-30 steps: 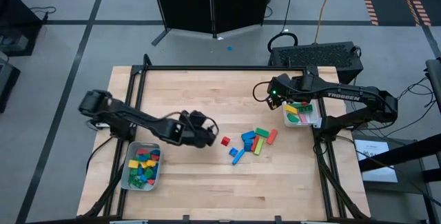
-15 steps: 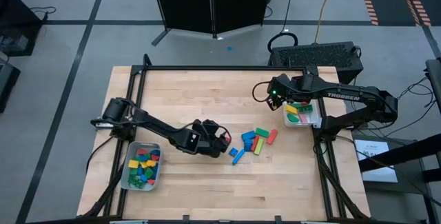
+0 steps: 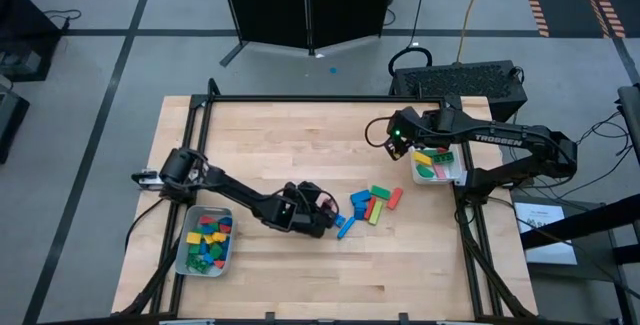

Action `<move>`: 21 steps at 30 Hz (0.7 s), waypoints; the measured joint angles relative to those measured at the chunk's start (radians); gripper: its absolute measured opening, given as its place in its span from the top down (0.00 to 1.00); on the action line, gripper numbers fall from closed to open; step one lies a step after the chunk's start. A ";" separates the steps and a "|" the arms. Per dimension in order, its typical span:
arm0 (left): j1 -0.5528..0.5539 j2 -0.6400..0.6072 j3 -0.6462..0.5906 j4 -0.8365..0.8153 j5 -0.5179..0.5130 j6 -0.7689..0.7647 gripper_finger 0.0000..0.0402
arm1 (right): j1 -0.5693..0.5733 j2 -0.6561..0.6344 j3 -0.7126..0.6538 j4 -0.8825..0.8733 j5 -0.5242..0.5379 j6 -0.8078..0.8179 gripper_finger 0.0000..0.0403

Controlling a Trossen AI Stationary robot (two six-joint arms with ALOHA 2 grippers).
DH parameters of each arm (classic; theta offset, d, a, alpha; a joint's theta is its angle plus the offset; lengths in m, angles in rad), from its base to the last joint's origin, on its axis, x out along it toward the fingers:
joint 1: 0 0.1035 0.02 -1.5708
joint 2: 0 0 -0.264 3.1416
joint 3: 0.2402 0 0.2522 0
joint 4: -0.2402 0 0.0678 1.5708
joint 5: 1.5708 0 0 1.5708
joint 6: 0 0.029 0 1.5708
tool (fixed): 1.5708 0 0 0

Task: Sort blocks by size
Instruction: Put the orange triangle block into the gray bin

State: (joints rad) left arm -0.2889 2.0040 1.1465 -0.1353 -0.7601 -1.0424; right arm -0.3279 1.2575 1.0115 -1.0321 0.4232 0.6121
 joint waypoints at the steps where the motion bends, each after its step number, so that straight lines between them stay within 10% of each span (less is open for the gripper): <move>1: -0.006 0.004 0.001 0.007 0.000 -0.010 0.28 | 0.000 0.000 0.000 0.005 0.000 0.000 0.28; 21: -0.044 0.173 0.005 0.130 -0.067 -0.074 0.28 | 0.000 0.000 0.000 0.044 -0.001 -0.030 0.28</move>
State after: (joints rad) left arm -0.3325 2.1767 1.1514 -0.0055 -0.8268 -1.1160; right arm -0.3279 1.2575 1.0115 -0.9878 0.4222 0.5819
